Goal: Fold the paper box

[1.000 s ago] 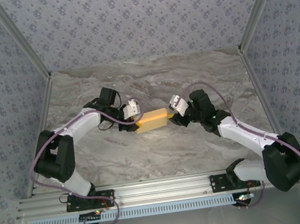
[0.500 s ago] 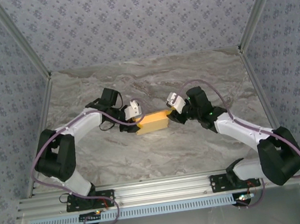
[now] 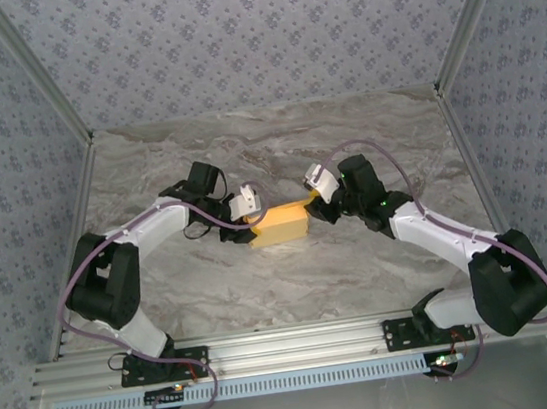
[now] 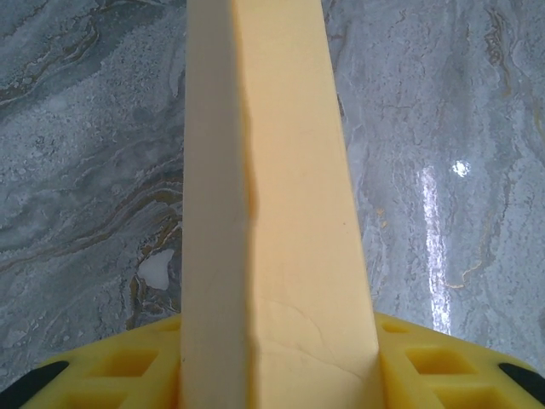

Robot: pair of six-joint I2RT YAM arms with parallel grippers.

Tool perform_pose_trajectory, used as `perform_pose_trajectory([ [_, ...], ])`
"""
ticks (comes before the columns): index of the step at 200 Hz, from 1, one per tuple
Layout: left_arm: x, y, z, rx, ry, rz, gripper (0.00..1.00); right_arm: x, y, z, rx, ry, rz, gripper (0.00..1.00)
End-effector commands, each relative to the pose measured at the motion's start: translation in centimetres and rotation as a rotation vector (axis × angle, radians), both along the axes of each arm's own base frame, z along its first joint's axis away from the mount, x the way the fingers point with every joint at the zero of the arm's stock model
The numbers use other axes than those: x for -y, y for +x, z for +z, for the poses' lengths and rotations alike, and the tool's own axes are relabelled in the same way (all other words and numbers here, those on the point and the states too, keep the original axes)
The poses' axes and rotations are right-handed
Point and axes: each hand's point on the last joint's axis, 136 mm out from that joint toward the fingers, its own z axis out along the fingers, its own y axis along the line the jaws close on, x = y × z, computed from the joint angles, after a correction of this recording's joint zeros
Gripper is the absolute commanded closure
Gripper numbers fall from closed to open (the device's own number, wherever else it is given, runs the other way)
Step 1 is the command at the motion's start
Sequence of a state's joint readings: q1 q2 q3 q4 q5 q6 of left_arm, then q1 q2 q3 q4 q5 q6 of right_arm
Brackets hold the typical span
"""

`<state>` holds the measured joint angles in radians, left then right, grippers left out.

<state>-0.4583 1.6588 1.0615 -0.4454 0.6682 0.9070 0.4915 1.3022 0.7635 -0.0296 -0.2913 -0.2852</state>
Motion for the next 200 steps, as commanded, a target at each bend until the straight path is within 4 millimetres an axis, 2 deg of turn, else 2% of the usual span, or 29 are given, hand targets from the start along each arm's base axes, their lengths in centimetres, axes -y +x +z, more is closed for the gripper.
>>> perform_pose_trajectory([
  [1, 0.3, 0.3, 0.1, -0.007, 0.000, 0.006, 0.56, 0.6, -0.6, 1.0, -0.052, 0.011, -0.035, 0.63],
  [26, 0.4, 0.4, 0.1, -0.007, -0.002, 0.011, 0.56, 0.7, -1.2, 0.6, -0.076, -0.003, -0.022, 0.60],
  [51, 0.4, 0.4, 0.0, -0.009, 0.001, 0.010, 0.56, 0.9, -0.8, 0.3, -0.072, -0.011, -0.029, 0.61],
  [108, 0.2, 0.4, 0.0, -0.008, 0.014, 0.016, 0.56, -0.1, 0.6, 0.5, -0.071, -0.005, -0.013, 0.70],
  [200, 0.4, 0.7, -0.1, -0.009, 0.019, 0.029, 0.56, -0.5, 0.7, 0.3, -0.097, -0.010, -0.030, 0.87],
])
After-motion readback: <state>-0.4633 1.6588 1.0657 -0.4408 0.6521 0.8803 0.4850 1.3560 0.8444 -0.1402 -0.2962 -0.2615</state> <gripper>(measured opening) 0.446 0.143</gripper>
